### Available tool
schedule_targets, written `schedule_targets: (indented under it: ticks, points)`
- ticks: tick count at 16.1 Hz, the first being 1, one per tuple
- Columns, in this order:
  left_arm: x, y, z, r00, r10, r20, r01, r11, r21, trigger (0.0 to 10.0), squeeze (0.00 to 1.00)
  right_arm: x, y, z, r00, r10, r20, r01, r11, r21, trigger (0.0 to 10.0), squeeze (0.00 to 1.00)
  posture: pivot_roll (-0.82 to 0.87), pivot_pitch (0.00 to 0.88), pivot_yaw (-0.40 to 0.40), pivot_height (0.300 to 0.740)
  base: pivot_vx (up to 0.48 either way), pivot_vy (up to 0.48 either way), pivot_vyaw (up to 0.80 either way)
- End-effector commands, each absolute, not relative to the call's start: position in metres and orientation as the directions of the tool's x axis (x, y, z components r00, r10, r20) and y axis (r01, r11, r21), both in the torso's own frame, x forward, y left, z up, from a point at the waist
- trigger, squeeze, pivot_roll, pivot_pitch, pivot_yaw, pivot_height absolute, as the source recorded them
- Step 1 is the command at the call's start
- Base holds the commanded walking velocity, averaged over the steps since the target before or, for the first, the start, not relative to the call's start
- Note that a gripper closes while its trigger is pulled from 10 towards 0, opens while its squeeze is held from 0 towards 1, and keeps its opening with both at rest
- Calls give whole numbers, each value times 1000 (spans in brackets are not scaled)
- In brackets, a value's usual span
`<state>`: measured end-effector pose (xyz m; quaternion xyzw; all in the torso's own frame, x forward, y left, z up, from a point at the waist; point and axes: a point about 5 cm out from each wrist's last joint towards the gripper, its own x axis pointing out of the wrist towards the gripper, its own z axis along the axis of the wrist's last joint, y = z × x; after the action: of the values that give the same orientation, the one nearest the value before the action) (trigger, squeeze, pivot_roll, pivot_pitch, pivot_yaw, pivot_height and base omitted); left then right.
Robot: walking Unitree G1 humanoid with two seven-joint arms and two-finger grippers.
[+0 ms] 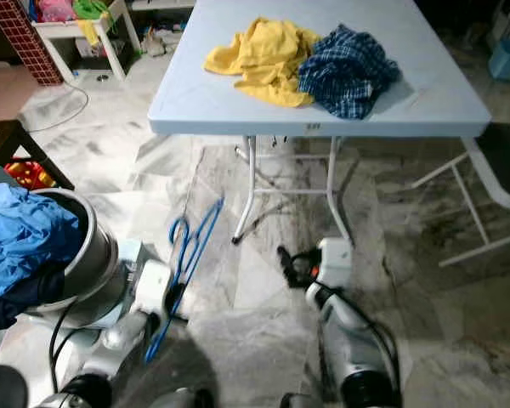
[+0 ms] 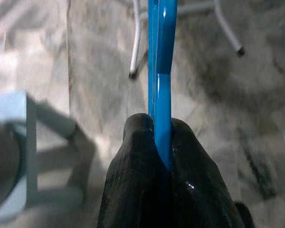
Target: Hang hanger
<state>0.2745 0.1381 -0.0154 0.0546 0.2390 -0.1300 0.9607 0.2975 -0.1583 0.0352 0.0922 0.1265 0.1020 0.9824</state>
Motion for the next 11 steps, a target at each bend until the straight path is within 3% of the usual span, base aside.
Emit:
schedule_targets:
  ticks: [1,3,5,6,8,11]
  points:
    - [271,148,-21,838,-188,-512,250,967,54,10000,0,302,-158,33,960,160,-229,-102,964,244,10000,0,-4,13,41,740,0,0,0]
    - [268,148,-25,827,-191,-528,264,962,65,10000,0,303,-158,28,963,130,-236,-94,983,159,10000,0,2,0,33,740,0,0,0]
    - [269,142,-23,817,-260,-515,349,934,81,10000,0,302,-156,26,951,187,-244,-170,981,89,10000,0,7,7,33,740,0,0,0]
    - [271,135,-20,789,-345,-508,464,877,126,10000,0,300,-157,28,927,284,-246,-306,951,-55,10000,0,9,21,34,740,0,0,0]
    - [267,131,-23,733,-400,-549,567,806,169,10000,0,301,-165,33,905,349,-242,-381,920,-97,10000,0,11,34,34,740,0,0,0]
    - [257,147,-28,592,-488,-642,749,627,215,10000,0,312,-203,64,862,453,-227,-503,815,-288,10000,0,10,74,35,740,0,0,0]
